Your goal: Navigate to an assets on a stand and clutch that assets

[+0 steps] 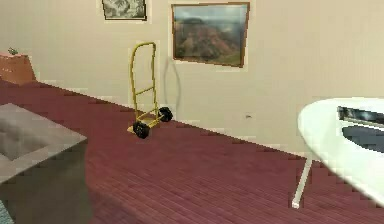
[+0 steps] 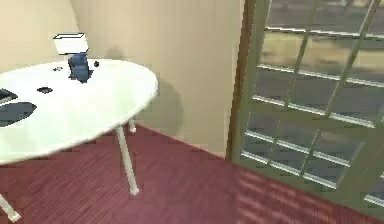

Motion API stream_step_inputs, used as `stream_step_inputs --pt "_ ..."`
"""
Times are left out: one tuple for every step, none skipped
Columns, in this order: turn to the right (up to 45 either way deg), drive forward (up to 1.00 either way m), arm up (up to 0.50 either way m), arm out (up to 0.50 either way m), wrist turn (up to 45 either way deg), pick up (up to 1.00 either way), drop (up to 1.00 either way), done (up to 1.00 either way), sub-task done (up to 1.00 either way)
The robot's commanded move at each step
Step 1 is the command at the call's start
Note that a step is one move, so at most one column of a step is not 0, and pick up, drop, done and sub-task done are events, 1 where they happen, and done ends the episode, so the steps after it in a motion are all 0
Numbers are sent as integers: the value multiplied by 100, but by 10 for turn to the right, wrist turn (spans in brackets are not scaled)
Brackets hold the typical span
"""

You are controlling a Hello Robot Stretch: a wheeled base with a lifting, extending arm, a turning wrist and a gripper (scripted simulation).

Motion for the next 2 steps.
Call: stream_step_inputs --pt "-150 0 0 0 0 0 0 0 0" --pt "0 100 0 0 0 0 0 0 0"
